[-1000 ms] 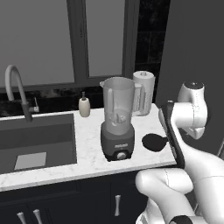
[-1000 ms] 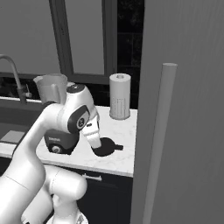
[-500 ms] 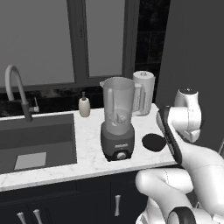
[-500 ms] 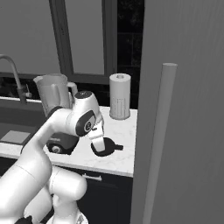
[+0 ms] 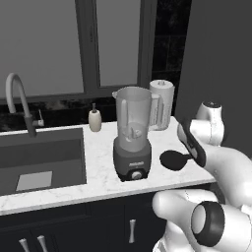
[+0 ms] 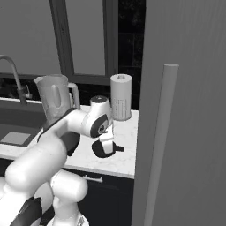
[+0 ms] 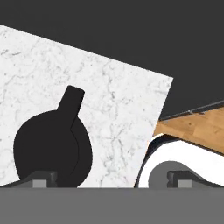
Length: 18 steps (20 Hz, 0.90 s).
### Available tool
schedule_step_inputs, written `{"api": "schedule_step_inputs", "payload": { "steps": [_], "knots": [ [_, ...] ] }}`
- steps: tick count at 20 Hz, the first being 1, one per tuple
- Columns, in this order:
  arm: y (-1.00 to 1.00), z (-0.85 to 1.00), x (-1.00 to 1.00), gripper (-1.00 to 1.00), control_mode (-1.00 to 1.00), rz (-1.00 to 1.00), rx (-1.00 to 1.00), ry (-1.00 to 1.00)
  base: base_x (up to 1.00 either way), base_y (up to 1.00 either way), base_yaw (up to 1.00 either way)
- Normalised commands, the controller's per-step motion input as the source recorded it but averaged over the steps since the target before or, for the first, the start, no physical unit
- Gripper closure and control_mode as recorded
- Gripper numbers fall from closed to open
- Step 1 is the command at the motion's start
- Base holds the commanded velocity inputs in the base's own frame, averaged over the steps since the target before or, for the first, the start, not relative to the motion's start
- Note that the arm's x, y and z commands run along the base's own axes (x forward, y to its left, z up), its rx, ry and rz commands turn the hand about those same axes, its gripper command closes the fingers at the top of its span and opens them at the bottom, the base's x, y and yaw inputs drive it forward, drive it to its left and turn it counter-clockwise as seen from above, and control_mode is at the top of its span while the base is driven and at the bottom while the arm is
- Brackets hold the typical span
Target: Close the lid blender by securely placing the lid on top.
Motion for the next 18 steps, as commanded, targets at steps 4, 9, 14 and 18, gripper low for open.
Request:
{"api": "schedule_step_inputs", "payload": {
  "steps": [4,9,14,18],
  "knots": [
    [-0.02,-0.21,0.33,-1.00,-1.00,-0.02,0.05,0.00,0.00,0.00,0.00],
    [-0.10,-0.25,0.19,-1.00,-1.00,-0.04,0.02,0.00,0.00,0.00,0.00],
    [-0.10,-0.30,0.12,-1.00,-1.00,-0.06,0.00,0.00,0.00,0.00,0.00],
    [-0.01,-0.29,0.14,-1.00,-1.00,-0.07,0.00,0.00,0.00,0.00,0.00]
  ]
}}
